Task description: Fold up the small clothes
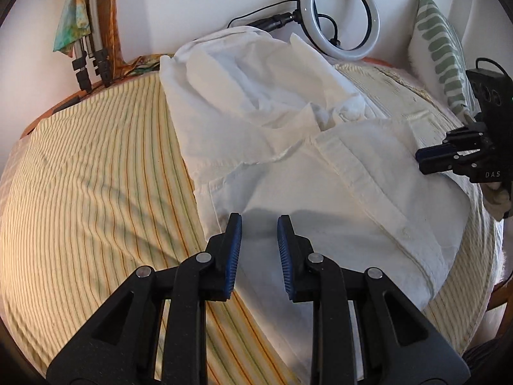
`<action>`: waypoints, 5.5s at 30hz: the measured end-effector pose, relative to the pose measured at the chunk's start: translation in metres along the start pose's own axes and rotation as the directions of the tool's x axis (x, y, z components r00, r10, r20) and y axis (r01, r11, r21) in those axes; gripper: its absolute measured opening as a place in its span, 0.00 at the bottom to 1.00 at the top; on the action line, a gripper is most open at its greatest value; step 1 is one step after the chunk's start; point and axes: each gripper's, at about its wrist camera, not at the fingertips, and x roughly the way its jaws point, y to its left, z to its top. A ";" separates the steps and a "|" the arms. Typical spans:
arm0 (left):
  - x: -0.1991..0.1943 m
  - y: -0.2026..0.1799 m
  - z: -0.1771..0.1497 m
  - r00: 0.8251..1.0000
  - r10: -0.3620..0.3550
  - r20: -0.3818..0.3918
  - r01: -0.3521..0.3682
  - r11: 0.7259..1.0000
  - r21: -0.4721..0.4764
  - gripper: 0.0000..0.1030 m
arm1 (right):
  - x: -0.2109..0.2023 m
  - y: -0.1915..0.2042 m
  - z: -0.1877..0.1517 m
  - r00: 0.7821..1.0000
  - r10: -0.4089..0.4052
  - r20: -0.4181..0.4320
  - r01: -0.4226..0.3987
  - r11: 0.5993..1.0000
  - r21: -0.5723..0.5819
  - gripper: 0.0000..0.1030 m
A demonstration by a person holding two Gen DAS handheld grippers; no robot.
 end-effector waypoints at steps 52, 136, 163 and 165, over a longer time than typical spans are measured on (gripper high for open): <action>0.126 0.143 0.176 0.997 0.041 0.067 -0.019 0.953 -0.301 0.02 | 0.091 -0.138 0.164 0.981 -0.093 0.170 0.042 0.959 0.282 0.03; -0.086 0.086 -0.080 0.950 -0.283 0.130 0.304 0.751 -0.586 0.01 | -0.046 0.013 -0.081 0.992 -0.033 0.123 -0.013 0.936 0.352 0.08; 0.011 0.097 0.033 0.962 -0.262 0.077 0.262 0.810 -0.525 0.00 | 0.032 -0.017 0.020 0.975 -0.175 0.135 0.133 0.953 0.272 0.34; 0.007 0.101 0.024 0.962 -0.244 0.124 0.271 0.784 -0.559 0.00 | 0.035 -0.018 0.017 0.973 -0.187 0.134 0.145 0.951 0.273 0.33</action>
